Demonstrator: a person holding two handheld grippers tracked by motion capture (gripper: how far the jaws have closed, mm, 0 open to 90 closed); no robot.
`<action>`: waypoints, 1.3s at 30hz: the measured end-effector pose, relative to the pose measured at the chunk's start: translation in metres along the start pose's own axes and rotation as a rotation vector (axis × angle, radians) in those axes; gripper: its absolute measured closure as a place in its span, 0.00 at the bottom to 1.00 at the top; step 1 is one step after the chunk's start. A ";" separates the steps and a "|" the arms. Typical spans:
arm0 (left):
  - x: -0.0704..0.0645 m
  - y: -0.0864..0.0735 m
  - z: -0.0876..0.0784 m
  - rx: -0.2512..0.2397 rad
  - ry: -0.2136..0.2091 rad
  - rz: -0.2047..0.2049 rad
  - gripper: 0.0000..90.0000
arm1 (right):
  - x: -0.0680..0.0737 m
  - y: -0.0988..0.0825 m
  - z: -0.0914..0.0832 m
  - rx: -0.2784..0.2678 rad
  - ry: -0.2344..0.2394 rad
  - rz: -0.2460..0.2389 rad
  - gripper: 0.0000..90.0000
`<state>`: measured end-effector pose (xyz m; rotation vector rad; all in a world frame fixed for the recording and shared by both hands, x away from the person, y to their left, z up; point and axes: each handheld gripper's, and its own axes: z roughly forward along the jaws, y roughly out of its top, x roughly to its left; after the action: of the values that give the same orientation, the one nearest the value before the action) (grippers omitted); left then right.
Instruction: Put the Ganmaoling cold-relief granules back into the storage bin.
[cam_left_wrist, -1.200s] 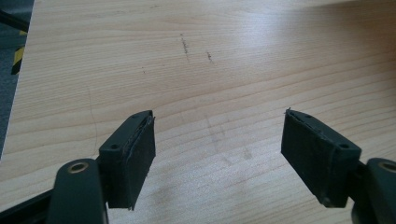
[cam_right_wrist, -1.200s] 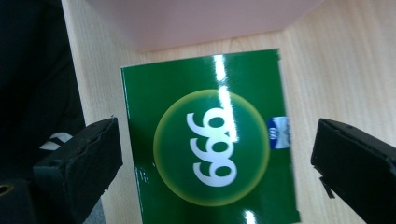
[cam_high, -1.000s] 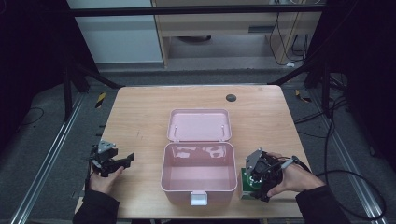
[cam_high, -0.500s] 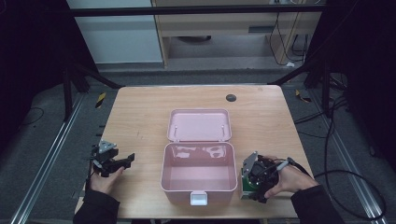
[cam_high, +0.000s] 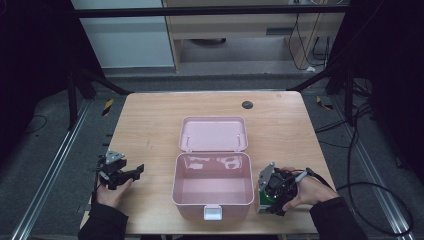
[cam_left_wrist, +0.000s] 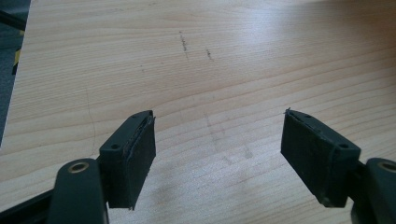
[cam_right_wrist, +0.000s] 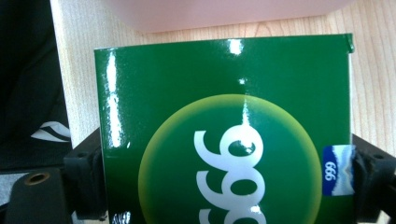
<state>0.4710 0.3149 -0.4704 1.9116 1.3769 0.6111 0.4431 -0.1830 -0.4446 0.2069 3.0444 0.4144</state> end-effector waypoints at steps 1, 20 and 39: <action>0.000 0.000 0.000 0.000 0.000 0.000 0.28 | 0.000 0.000 0.000 0.000 0.000 0.000 0.15; -0.001 0.000 0.000 0.001 -0.002 0.003 0.29 | -0.002 -0.009 -0.034 -0.045 -0.009 0.036 0.18; 0.000 0.000 -0.001 -0.002 -0.005 0.002 0.29 | -0.007 0.011 -0.112 -0.099 -0.093 0.047 0.18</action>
<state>0.4706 0.3146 -0.4699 1.9113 1.3712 0.6083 0.4423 -0.2031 -0.3337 0.2850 2.9239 0.5405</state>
